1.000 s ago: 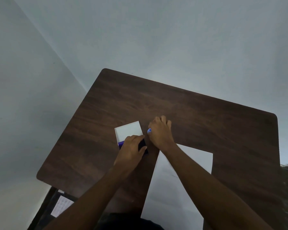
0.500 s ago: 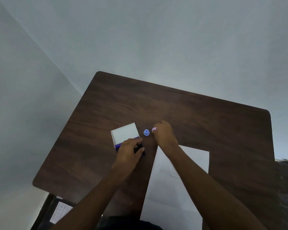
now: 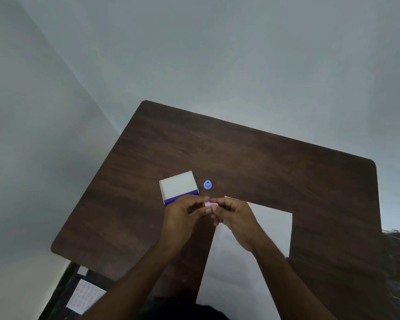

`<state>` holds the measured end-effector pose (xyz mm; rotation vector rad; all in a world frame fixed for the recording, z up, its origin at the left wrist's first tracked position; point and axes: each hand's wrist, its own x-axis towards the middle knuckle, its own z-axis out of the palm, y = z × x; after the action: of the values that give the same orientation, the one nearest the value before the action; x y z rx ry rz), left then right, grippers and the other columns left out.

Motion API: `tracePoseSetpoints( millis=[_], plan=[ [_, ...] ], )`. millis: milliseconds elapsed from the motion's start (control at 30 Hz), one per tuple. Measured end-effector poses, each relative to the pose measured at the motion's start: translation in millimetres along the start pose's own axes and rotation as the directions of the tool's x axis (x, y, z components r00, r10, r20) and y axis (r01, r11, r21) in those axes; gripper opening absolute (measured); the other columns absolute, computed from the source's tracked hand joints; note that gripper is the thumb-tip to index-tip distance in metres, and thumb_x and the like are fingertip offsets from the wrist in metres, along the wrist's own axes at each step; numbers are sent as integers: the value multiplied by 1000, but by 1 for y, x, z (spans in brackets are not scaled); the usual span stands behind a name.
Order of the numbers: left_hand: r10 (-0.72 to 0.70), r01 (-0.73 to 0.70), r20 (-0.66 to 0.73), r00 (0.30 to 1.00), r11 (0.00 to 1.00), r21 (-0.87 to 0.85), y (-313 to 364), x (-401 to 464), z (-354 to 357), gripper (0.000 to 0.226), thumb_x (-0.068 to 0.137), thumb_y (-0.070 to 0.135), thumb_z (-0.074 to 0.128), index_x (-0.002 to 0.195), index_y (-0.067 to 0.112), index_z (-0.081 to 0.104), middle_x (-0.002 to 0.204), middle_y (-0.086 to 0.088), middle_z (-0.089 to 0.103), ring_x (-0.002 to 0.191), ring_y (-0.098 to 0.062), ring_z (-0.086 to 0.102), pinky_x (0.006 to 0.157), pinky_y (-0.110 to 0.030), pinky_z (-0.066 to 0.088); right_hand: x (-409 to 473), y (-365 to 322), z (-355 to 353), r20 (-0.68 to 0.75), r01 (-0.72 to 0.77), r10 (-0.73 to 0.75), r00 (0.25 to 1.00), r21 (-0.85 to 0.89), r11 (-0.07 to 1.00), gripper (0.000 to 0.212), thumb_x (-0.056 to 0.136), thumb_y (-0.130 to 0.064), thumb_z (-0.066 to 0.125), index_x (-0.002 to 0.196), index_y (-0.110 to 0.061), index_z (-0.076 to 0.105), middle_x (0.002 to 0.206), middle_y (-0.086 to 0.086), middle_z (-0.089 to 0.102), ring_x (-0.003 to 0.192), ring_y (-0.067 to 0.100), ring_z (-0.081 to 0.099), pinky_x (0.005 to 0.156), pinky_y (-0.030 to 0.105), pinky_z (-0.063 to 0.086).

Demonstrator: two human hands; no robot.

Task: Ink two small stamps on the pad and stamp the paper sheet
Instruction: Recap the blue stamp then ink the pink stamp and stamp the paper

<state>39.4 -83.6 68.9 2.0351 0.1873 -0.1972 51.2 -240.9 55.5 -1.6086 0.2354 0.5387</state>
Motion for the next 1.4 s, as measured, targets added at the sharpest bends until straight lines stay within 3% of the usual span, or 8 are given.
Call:
tracePoseSetpoints(
  millis=[200, 333, 600, 700, 900, 1033, 1200, 1400],
  plan=[
    [-5, 0, -48, 999, 996, -91, 4, -6, -4, 20, 76, 26, 77, 96, 26, 76, 85, 23, 70, 84, 5, 65, 73, -2, 46, -6, -5, 6, -34, 23, -23, 999, -8, 1000, 22, 84, -25, 69, 100, -12, 73, 81, 8, 75, 64, 20, 67, 65, 20, 56],
    [-10, -1, -96, 995, 993, -120, 1, -11, -6, 20, 75, 25, 77, 96, 25, 76, 91, 15, 73, 86, 1, 67, 79, -10, 52, -11, -5, 14, -86, 33, -30, 996, 27, 999, 19, 85, -24, 67, 100, -14, 74, 78, 7, 75, 63, 17, 68, 66, 19, 54],
    [-84, 41, -158, 984, 966, -254, -12, -28, -24, 29, 74, 15, 79, 102, 16, 75, 94, 5, 76, 86, -7, 71, 84, -27, 58, -26, -8, 37, -51, 14, -4, 999, 193, 981, 18, 84, -20, 67, 100, -15, 74, 86, 11, 76, 70, 25, 67, 81, 38, 58],
    [-129, 62, -148, 981, 919, -390, -18, -39, -34, 34, 75, 4, 76, 107, 11, 72, 97, 4, 75, 90, -8, 71, 82, -23, 57, -34, -9, 45, -20, -41, 51, 999, 324, 945, 17, 86, -12, 65, 101, -12, 73, 92, 16, 74, 75, 28, 65, 79, 37, 58],
    [-279, 141, -207, 938, 850, -508, -54, -65, -51, 27, 80, 14, 74, 107, 16, 72, 99, 6, 75, 94, -7, 70, 79, -23, 57, -51, -6, 56, 153, -183, 119, 981, 529, 829, 21, 90, -6, 57, 108, -2, 69, 96, 19, 68, 82, 24, 65, 78, 31, 56],
    [-386, 213, -277, 880, 842, -496, -82, -78, -62, 27, 76, 16, 78, 103, 18, 74, 94, 8, 75, 89, -3, 70, 71, -10, 53, -58, -3, 65, 263, -270, 133, 956, 597, 756, 28, 89, -5, 56, 115, 4, 62, 98, 19, 66, 83, 24, 66, 78, 31, 56],
    [-456, 297, -267, 849, 831, -471, -106, -80, -70, 25, 73, 20, 80, 97, 25, 74, 91, 10, 74, 86, 0, 68, 75, -12, 51, -57, -2, 73, 307, -317, 150, 940, 622, 716, 38, 82, -8, 61, 118, 5, 59, 97, 18, 65, 81, 23, 67, 75, 30, 58],
    [-454, 324, -222, 863, 834, -447, -117, -68, -70, 32, 74, 25, 80, 105, 20, 72, 95, 11, 73, 85, 5, 67, 70, -6, 50, -48, -3, 79, 316, -365, 200, 927, 651, 666, 24, 85, -7, 58, 105, 2, 66, 92, 17, 66, 81, 24, 64, 76, 32, 56]
  ],
)
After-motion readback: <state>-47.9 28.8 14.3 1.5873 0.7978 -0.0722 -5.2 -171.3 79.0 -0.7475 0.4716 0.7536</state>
